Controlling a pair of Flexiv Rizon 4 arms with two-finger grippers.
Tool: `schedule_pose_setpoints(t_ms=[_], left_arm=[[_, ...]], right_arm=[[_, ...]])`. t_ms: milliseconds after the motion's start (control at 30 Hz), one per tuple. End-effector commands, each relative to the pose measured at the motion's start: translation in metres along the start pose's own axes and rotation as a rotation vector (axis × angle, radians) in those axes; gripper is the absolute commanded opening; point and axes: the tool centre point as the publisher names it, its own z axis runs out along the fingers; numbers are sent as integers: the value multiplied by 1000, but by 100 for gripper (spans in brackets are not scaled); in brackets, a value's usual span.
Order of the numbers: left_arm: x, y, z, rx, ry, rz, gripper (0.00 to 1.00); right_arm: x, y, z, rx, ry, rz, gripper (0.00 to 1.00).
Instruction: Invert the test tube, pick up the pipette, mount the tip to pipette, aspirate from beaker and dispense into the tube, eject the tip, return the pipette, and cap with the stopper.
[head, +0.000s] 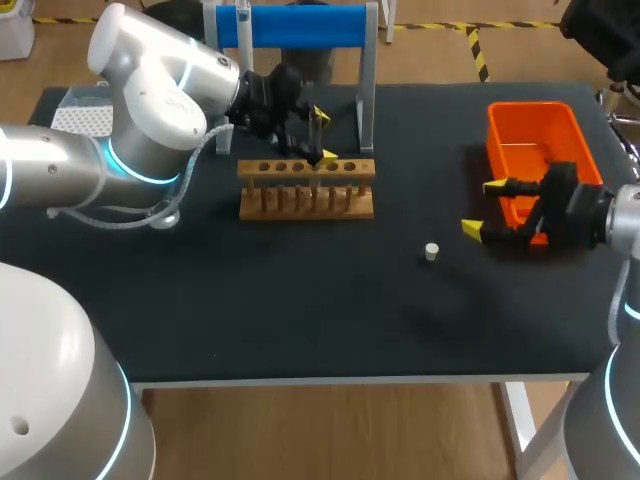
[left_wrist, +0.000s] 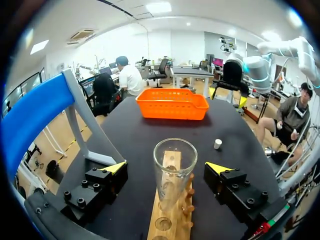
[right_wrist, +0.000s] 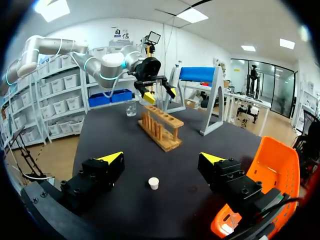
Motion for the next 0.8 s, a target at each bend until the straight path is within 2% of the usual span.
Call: schedule_pose_setpoints(t_ms=[33,800], left_arm=[[-1,0,0,-3,3,0,100],[-1,0,0,-3,3,0,100]], right_arm=[[8,-10,17,8,-15,-10,100],[33,-54,45,91,17,25,100]])
